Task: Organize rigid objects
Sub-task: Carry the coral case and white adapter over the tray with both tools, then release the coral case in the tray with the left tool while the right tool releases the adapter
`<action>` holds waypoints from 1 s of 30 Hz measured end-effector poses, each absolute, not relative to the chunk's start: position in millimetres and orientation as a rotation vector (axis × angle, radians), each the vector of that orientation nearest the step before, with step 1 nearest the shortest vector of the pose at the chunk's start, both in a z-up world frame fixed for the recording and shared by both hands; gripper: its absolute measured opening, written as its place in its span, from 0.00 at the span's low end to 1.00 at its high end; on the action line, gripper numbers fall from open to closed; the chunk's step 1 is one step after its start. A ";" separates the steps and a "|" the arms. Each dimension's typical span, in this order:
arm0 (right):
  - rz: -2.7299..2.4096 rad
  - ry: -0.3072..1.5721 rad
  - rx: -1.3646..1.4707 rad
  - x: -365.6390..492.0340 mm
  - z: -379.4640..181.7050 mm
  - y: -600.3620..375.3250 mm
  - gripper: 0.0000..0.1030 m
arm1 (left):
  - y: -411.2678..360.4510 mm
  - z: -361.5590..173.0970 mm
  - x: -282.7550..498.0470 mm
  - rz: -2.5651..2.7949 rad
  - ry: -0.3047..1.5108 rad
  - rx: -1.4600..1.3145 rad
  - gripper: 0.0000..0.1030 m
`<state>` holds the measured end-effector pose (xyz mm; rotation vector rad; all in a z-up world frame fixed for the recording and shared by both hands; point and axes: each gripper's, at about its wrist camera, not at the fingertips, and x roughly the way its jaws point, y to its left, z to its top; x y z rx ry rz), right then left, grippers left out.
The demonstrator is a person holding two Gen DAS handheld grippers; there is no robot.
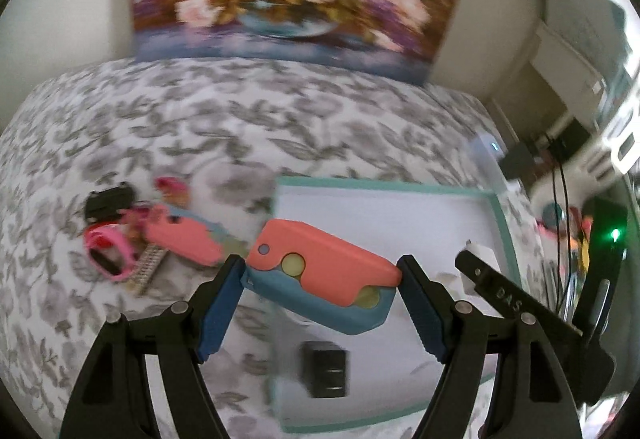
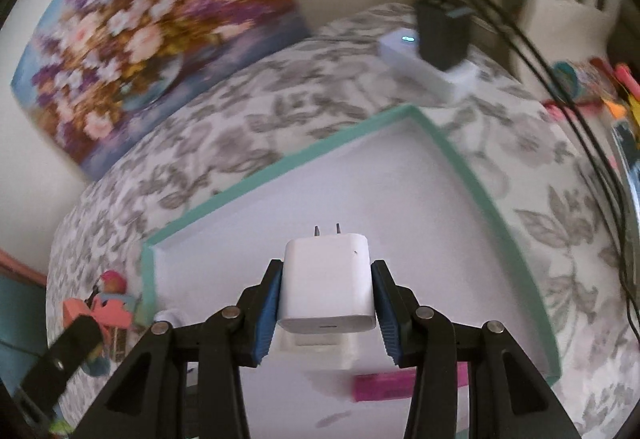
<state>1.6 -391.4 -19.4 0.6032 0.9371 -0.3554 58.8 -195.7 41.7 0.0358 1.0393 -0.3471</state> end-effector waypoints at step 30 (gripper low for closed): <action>-0.398 1.028 0.636 -11.2 -50.5 -409.9 0.47 | -233.8 -10.6 50.1 -0.385 1.186 0.166 0.76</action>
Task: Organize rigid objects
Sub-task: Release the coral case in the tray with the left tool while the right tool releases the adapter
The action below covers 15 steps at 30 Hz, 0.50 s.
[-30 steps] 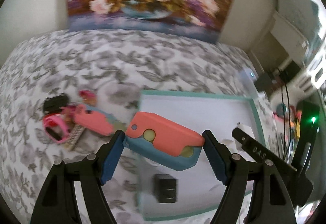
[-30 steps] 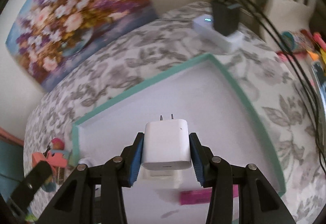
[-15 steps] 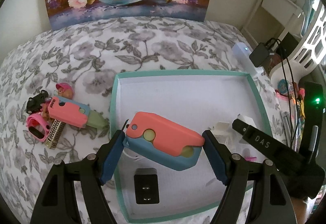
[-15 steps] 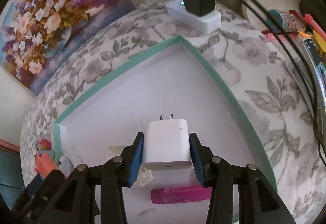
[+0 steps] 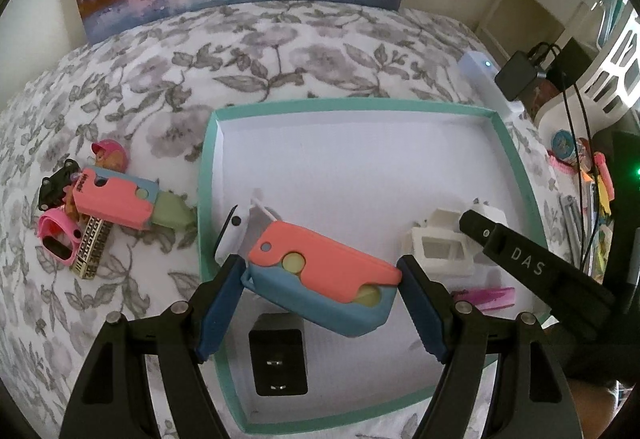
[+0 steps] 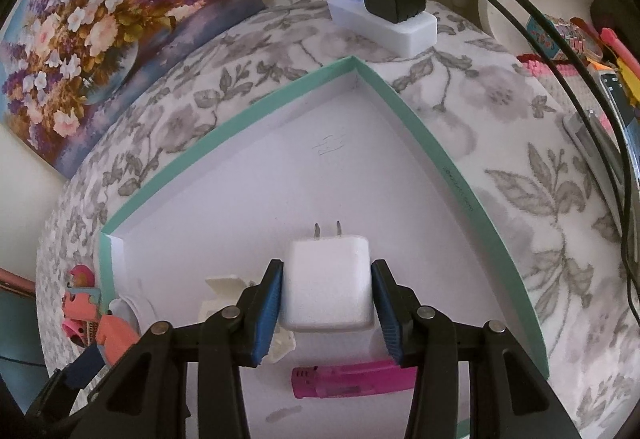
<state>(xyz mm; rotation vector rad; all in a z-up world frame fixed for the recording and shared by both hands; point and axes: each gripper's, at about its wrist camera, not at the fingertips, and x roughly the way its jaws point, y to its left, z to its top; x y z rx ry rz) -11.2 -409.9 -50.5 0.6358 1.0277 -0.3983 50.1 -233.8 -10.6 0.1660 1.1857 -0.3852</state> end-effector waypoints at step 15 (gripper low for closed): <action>-0.408 1.032 0.588 -5.8 -40.6 -407.9 0.67 | -227.0 9.0 52.8 -0.391 1.158 0.147 0.76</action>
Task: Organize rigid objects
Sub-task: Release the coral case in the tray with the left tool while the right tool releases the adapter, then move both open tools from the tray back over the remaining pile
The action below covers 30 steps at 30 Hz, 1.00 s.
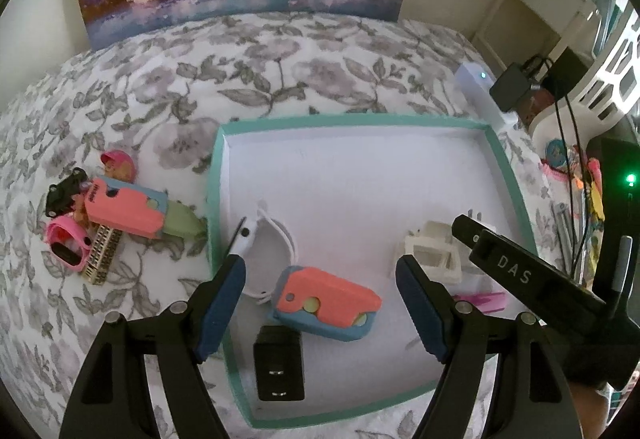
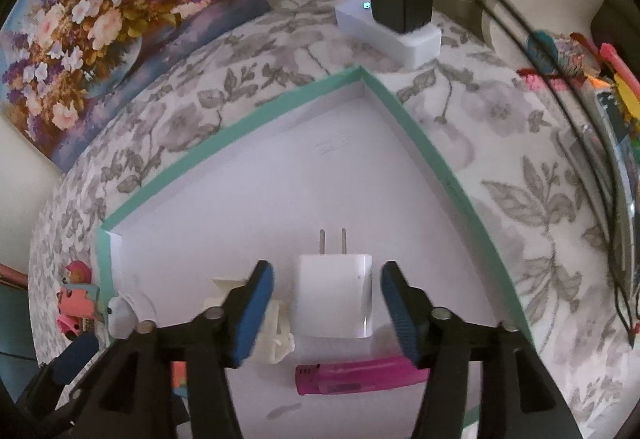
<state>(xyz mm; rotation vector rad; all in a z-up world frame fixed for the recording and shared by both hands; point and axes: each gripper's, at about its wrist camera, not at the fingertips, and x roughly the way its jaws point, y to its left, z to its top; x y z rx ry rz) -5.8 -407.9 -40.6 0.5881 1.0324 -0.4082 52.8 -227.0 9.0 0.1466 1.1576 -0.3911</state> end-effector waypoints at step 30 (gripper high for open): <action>-0.370 0.973 0.427 4.7 -13.3 -372.8 1.00 | -141.6 16.3 89.7 -0.127 1.129 -0.016 0.98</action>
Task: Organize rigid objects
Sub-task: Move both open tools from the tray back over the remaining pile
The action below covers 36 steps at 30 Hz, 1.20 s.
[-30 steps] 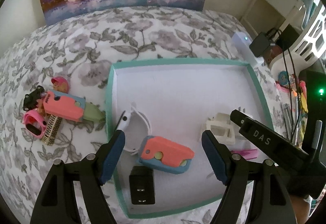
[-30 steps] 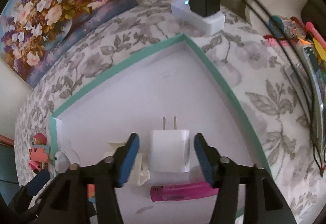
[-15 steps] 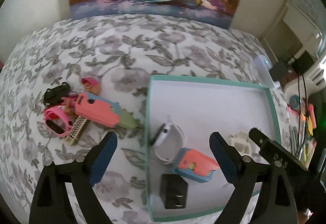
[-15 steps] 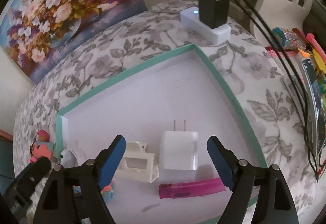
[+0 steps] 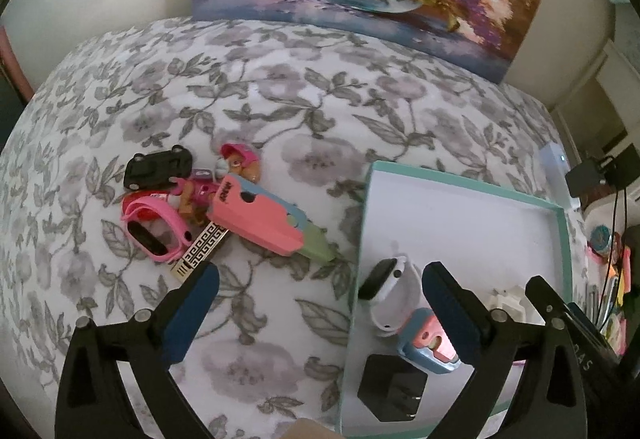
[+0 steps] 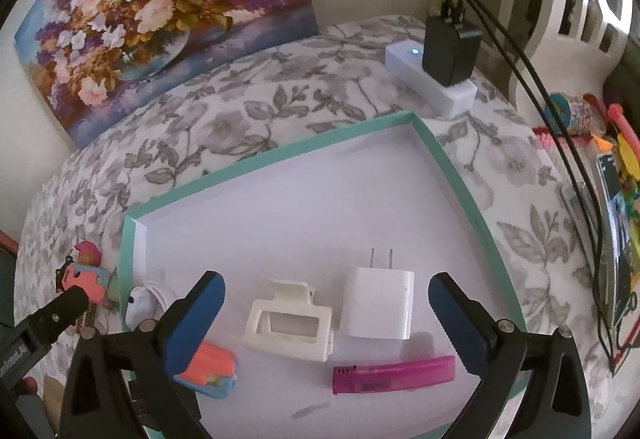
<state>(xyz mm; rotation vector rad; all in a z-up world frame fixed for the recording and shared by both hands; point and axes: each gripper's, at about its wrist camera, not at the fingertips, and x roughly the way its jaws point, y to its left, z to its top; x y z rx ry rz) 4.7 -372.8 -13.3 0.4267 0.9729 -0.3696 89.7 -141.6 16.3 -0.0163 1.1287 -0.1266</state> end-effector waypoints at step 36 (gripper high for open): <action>0.005 0.961 0.269 87.1 13.6 -174.5 1.00 | 90.7 41.2 125.8 0.171 0.965 -0.309 0.98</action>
